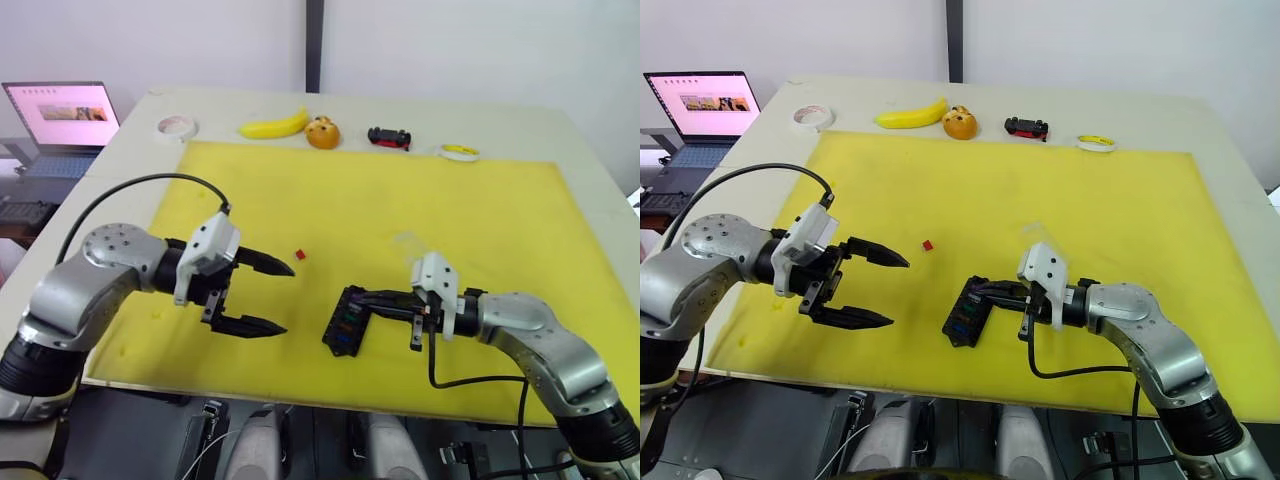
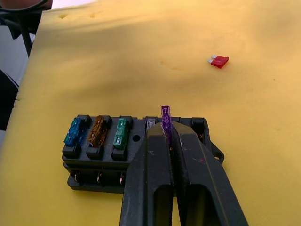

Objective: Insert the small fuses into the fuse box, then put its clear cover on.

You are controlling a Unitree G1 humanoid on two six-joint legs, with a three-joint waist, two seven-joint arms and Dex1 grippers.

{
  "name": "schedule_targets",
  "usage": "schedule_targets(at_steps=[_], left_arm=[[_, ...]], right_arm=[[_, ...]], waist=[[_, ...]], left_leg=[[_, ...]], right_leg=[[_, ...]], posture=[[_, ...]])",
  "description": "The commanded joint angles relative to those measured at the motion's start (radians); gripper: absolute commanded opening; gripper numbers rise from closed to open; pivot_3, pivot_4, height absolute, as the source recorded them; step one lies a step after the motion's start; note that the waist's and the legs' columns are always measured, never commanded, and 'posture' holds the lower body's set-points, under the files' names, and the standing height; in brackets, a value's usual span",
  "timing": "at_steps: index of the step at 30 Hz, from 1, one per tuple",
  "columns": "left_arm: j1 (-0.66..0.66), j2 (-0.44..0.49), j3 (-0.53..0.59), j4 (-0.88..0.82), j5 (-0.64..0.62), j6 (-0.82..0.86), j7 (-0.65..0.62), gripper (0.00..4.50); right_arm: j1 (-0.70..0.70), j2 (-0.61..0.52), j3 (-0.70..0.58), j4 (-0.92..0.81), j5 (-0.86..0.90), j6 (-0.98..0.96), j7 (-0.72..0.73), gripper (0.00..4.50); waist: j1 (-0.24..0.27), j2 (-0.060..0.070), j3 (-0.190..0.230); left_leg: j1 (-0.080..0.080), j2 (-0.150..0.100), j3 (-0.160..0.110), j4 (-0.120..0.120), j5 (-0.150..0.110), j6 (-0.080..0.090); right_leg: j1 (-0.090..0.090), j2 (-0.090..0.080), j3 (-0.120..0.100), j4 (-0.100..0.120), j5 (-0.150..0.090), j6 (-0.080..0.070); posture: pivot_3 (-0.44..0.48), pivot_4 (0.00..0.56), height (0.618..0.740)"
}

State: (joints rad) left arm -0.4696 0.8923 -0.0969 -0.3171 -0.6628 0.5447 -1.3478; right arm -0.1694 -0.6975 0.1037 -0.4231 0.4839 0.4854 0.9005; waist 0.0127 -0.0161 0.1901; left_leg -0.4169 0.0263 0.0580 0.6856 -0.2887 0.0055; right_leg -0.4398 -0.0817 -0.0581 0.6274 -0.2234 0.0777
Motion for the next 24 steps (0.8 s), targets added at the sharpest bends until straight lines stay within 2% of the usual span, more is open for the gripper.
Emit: schedule_targets(at_steps=[1,24], left_arm=[[0.001,0.001,0.019,-0.027,-0.001,0.003,0.002,4.47],[0.007,-0.001,0.016,-0.042,0.014,0.012,0.003,4.47]], right_arm=[[-0.012,0.006,-0.013,-0.015,0.004,-0.002,0.003,0.0],[-0.046,0.023,-0.025,0.017,0.022,0.033,0.009,0.0]], waist=[[0.0,0.0,0.0],[0.0,0.0,0.0]], left_leg=[[0.001,0.0,0.0,0.0,0.0,0.0],[0.007,0.0,0.001,0.0,0.0,0.0]], right_leg=[[0.0,0.0,0.0,0.001,0.0,0.0],[0.006,0.0,0.001,0.001,0.0,0.0]], posture=[[0.0,0.15,0.737],[0.0,0.15,0.737]])
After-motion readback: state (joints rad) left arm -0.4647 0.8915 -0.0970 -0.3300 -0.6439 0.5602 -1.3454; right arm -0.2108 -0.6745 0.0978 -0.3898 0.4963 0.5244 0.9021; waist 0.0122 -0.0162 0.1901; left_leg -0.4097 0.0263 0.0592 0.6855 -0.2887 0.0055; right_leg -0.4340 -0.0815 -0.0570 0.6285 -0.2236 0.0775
